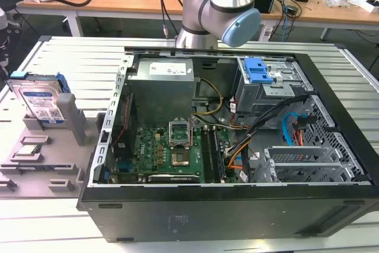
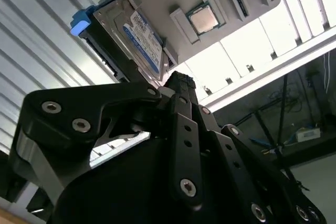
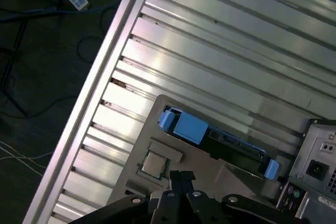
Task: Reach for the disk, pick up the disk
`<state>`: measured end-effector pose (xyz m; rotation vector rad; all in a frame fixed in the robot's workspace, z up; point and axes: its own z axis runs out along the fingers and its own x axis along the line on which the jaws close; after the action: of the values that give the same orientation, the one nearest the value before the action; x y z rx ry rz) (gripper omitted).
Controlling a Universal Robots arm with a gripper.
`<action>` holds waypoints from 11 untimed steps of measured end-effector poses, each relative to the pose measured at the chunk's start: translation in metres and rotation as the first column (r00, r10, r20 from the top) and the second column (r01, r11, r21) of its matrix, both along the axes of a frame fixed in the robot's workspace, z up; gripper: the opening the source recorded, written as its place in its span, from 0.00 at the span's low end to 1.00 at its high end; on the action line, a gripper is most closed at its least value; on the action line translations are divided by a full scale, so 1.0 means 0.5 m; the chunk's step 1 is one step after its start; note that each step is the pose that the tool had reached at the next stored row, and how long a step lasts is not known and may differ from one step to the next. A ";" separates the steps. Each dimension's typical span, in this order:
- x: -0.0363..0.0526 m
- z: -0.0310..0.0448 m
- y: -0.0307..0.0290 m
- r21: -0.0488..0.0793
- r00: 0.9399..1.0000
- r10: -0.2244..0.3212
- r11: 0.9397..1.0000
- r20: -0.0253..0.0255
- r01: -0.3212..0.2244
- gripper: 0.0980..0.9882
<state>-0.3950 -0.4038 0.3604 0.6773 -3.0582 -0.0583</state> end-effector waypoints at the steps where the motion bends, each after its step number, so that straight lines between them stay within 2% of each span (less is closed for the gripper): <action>1: 0.000 0.000 0.000 0.000 0.999 0.033 0.999 0.000 -0.033 0.01; 3: 0.000 0.000 0.000 0.000 0.996 0.091 0.996 0.000 -0.091 0.01; 4: 0.000 0.000 0.000 0.000 0.991 0.131 0.991 0.000 -0.131 0.01; 9: 0.000 0.000 0.000 0.000 0.978 0.210 0.978 0.000 -0.210 0.01; 10: 0.000 0.000 0.000 0.000 0.971 0.237 0.971 0.000 -0.237 0.01; 11: 0.000 0.000 0.000 0.000 0.968 0.250 0.968 0.000 -0.250 0.01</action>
<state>-0.3950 -0.4038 0.3604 1.0559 -2.9441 -0.0560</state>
